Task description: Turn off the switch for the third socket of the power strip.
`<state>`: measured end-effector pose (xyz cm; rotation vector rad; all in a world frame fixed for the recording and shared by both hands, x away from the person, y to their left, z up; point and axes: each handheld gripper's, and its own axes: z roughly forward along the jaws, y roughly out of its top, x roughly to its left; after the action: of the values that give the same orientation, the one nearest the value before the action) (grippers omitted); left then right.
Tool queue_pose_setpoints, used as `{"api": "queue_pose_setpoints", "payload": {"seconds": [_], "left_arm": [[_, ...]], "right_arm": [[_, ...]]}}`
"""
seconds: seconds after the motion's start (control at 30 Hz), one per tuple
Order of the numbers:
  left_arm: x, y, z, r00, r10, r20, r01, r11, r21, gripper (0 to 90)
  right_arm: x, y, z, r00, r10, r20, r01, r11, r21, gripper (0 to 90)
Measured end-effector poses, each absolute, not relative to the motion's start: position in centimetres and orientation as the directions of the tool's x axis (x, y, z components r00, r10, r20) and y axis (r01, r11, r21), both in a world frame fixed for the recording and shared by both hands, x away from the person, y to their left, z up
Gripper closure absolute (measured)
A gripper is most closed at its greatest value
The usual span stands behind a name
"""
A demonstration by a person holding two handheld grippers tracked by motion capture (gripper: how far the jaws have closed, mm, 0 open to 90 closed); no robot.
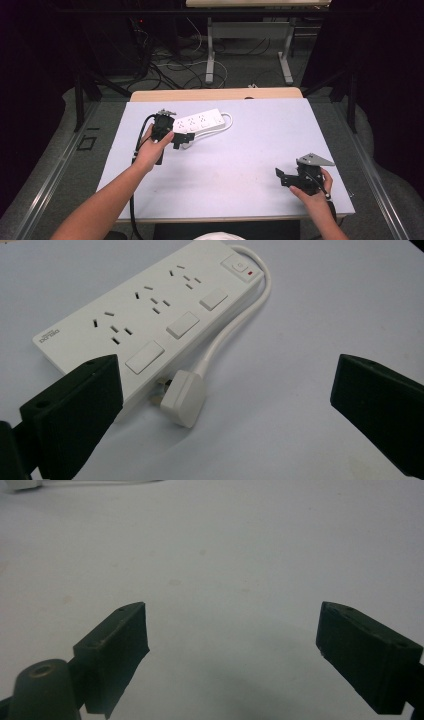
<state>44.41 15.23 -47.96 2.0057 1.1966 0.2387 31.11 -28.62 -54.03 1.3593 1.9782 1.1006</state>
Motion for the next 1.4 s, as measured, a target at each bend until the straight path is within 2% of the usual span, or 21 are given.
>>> {"api": "queue_pose_setpoints", "payload": {"seconds": [0.3, 0.63, 1.07, 1.4], "left_arm": [[42.9, 16.2, -47.0, 0.553, 0.805, -0.216, 0.662, -0.268, 0.7, 0.5], [40.6, 18.0, -46.3, 0.563, 0.806, -0.182, 0.635, -0.281, 0.719, 1.0], [37.5, 21.5, -46.0, 0.544, 0.805, -0.235, 0.621, -0.198, 0.758, 1.8], [35.5, 24.1, -46.3, 0.507, 0.816, -0.278, 0.618, -0.118, 0.778, 2.9]], "right_arm": [[31.2, -28.4, -54.0, -0.394, 0.918, 0.039, 0.522, 0.188, 0.832, 12.6], [30.7, -28.8, -53.6, -0.366, 0.93, 0.033, 0.514, 0.173, 0.84, 12.6], [30.6, -29.4, -53.2, -0.323, 0.945, 0.056, 0.512, 0.125, 0.85, 13.8], [30.6, -29.4, -53.1, -0.323, 0.945, 0.047, 0.491, 0.125, 0.862, 13.4]]}}
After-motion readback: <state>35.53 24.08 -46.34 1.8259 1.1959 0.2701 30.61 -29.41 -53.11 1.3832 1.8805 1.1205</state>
